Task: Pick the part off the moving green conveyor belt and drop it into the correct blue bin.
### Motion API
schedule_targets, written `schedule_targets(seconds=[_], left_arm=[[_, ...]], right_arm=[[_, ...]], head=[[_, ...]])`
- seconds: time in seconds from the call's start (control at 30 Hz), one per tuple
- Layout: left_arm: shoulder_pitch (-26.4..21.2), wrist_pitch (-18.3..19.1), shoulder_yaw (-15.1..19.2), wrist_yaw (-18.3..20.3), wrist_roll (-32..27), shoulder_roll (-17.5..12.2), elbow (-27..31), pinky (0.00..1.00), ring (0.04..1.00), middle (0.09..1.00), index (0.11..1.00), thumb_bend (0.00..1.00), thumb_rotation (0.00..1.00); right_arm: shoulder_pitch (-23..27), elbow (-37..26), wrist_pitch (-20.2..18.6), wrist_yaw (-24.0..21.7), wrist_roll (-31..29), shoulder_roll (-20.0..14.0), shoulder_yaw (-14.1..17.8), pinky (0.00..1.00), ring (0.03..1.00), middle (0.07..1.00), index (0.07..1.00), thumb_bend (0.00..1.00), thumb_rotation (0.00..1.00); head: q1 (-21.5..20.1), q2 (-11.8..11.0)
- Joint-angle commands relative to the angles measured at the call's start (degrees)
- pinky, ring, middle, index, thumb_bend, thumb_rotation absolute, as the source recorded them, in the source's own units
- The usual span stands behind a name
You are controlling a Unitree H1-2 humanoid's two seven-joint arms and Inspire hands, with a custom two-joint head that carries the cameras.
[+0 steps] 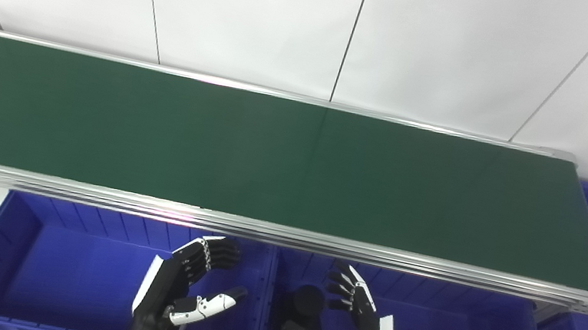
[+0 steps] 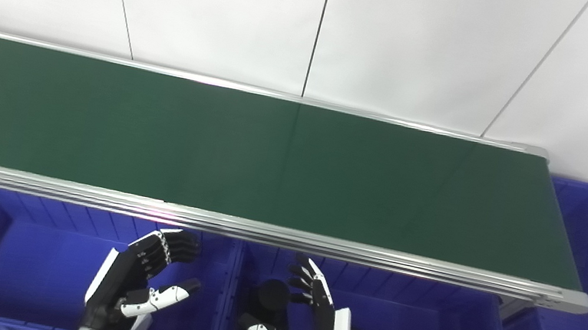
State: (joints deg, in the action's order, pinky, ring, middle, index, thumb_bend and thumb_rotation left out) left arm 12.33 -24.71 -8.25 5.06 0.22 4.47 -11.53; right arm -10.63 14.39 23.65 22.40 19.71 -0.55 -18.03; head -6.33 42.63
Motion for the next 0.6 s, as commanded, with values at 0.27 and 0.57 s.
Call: schedule_targets(seconds=[0.27,0.57], left_arm=[[-0.30,-2.18,-0.30,-0.16,-0.08,0.48,0.41,0.69,0.666,0.672,0.665,0.56,0.00],[-0.72,-2.19,-1.55,0.86,-0.59,1.26,-2.53,0.67,0.652,0.657,0.657,0.53,0.00]], right_arm=[[0.40,-2.03,3.27,3.07,0.48,-0.83,-1.64,0.61,0.717,0.766,0.827,0.63,0.00],[0.66,-1.93,3.28,5.15,-1.40,-3.90,-3.95,0.61,0.709,0.759,0.817,0.62,0.00]], head=[[2.24,-1.42],[12.78,-7.87]])
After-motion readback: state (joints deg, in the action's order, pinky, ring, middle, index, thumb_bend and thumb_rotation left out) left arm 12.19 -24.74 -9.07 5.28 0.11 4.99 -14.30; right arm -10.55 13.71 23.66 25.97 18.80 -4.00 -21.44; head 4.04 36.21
